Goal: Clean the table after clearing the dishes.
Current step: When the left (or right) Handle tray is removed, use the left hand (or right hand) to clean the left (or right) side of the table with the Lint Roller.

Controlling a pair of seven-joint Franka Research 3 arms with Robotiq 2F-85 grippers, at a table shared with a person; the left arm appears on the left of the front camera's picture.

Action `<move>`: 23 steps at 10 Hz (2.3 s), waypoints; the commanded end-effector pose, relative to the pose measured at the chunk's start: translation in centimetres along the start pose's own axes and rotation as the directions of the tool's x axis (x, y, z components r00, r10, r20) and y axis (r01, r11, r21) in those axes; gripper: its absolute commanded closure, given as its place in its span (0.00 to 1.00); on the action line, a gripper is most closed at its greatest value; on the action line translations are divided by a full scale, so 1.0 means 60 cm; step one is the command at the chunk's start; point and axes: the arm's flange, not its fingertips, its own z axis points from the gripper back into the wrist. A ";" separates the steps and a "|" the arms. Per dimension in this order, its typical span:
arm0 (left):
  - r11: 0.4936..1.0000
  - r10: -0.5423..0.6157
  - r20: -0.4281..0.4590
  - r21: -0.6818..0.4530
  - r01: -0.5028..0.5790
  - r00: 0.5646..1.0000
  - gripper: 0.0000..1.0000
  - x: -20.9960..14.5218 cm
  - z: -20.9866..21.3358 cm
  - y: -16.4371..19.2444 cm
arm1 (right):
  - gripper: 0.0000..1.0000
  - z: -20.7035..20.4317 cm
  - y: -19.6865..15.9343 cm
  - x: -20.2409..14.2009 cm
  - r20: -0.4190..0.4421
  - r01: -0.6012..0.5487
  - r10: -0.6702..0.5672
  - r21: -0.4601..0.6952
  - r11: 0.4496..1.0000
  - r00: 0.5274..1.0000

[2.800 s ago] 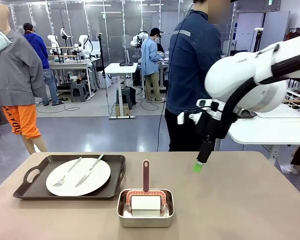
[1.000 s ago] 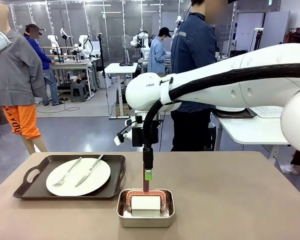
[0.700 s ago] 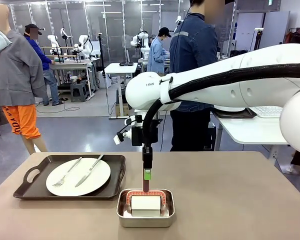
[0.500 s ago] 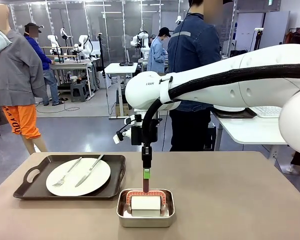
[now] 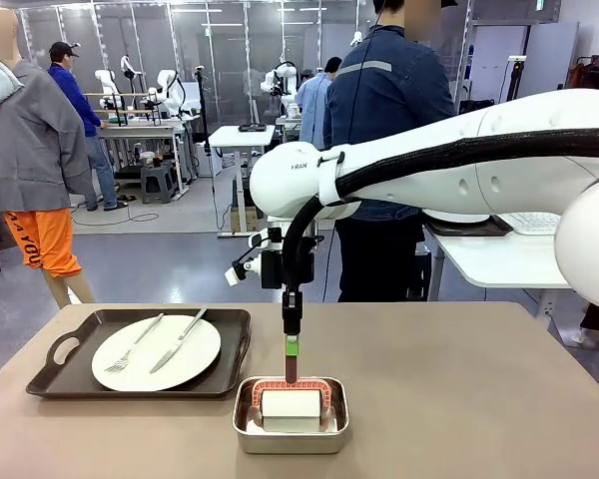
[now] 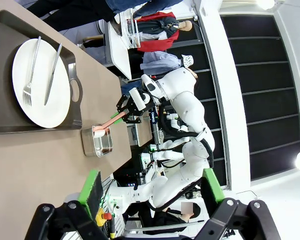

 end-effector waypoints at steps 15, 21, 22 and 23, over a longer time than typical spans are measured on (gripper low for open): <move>1.000 -0.001 -0.007 -0.007 0.001 1.000 0.00 -0.005 0.004 -0.004 | 1.00 0.071 0.119 -0.476 0.514 0.887 -0.852 0.431 0.162 -0.094; 1.000 -0.001 -0.007 -0.007 0.001 1.000 0.00 -0.005 0.004 -0.004 | 0.79 0.040 0.028 -0.494 0.466 0.809 -0.877 0.558 0.186 -0.119; 1.000 -0.001 -0.007 -0.007 0.001 1.000 0.00 -0.005 0.004 -0.004 | 0.79 0.020 0.006 -0.500 0.436 0.791 -0.894 0.581 0.191 -0.105; 1.000 -0.001 -0.007 -0.007 0.001 1.000 0.00 -0.005 0.004 -0.004 | 0.79 0.011 -0.008 -0.505 0.421 0.776 -0.903 0.597 0.202 -0.089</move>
